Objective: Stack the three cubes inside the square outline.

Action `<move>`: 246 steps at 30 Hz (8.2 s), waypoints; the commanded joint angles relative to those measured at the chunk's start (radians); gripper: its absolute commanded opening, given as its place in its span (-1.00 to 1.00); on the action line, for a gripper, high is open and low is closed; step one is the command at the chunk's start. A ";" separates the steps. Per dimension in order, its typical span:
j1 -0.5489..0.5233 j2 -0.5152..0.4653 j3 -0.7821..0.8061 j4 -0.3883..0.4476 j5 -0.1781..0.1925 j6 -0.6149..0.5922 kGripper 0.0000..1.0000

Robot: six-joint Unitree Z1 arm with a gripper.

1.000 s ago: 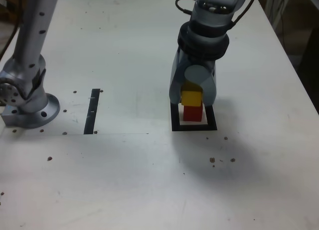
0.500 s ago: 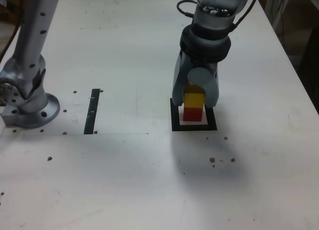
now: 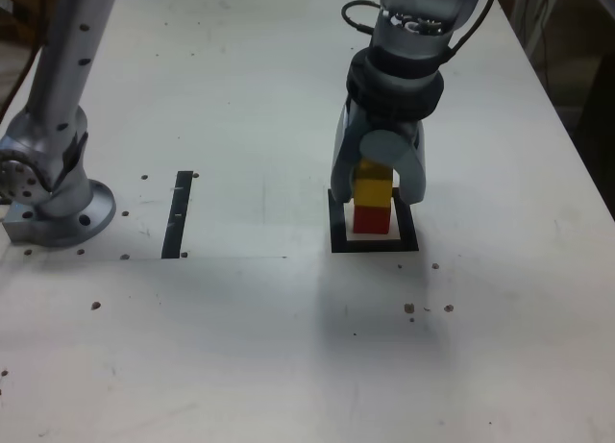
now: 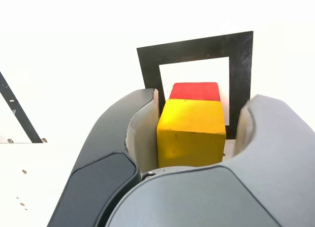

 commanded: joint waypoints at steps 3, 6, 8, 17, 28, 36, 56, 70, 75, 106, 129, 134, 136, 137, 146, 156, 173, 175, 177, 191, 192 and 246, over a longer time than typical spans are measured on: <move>0.002 -0.002 -0.001 0.003 0.007 0.002 0.92; 0.005 -0.032 -0.001 0.023 0.035 0.000 0.97; 0.015 -0.066 0.004 0.044 0.060 0.001 0.98; 0.183 -0.202 0.027 0.075 0.151 0.114 0.99; 0.447 -0.121 -0.143 0.081 0.148 0.386 0.99; 0.470 -0.001 -0.187 0.061 0.091 0.474 0.98; 0.520 0.167 -0.261 -0.004 0.085 0.560 0.69; 0.518 0.202 -0.279 -0.046 0.079 0.551 -0.02; 0.520 0.204 -0.273 -0.065 0.078 0.551 -0.28; 0.416 0.038 -0.361 0.118 0.054 0.520 -0.70; 0.040 -0.165 -0.237 0.258 0.063 0.066 -0.70; 0.009 -0.147 -0.239 0.258 0.048 0.040 -0.69; 0.006 -0.135 -0.237 0.258 0.044 0.034 -0.69; 0.005 -0.129 -0.236 0.258 0.044 0.030 -0.69; 0.004 -0.071 -0.221 0.249 0.029 0.001 -0.69; -0.012 -0.071 -0.208 0.236 -0.011 -0.027 -0.69; -0.013 -0.069 -0.175 0.186 -0.018 -0.011 -0.61; -0.012 -0.067 -0.172 0.183 -0.015 -0.006 -0.58; -0.011 -0.066 -0.171 0.182 -0.016 -0.001 -0.54; -0.009 -0.048 -0.166 0.180 -0.031 0.000 -0.13; -0.008 -0.048 -0.165 0.180 -0.030 0.000 -0.08; 0.015 -0.599 0.591 0.052 -0.056 -0.002 0.99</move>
